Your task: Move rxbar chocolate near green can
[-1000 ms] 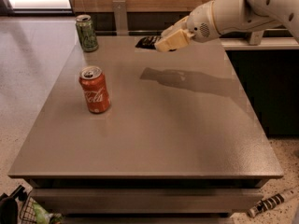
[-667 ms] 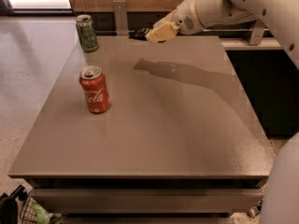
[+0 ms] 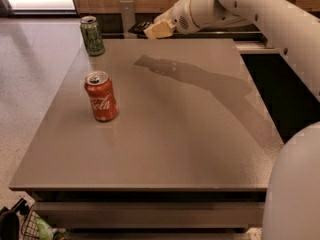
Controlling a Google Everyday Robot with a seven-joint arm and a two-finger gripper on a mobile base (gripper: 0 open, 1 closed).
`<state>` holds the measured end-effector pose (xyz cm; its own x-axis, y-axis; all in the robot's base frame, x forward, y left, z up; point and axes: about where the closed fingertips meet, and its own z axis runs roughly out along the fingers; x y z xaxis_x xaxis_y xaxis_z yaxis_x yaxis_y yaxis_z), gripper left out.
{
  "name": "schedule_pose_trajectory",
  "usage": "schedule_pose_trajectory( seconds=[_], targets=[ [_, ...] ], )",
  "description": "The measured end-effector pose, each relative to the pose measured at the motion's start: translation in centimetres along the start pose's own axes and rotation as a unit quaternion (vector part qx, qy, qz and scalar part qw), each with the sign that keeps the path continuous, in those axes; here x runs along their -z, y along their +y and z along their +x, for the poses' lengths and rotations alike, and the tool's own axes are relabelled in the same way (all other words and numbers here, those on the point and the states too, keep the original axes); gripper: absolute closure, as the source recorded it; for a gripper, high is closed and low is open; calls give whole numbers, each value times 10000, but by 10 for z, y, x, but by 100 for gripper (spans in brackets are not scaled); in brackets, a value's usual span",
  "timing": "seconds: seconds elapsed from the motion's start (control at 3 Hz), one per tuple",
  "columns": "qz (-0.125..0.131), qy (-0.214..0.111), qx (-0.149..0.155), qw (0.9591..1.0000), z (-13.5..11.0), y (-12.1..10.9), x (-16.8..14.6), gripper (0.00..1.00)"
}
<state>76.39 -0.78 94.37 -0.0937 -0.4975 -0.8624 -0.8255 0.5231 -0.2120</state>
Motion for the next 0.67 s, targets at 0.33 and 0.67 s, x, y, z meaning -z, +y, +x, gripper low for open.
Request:
schedule_pose_trajectory(
  seconds=[0.33,0.67],
  targets=[
    [198,-231,81,9995,-12,-1,-24,100],
    [190,-519,205,9983,-24,21,-57,100]
  ],
)
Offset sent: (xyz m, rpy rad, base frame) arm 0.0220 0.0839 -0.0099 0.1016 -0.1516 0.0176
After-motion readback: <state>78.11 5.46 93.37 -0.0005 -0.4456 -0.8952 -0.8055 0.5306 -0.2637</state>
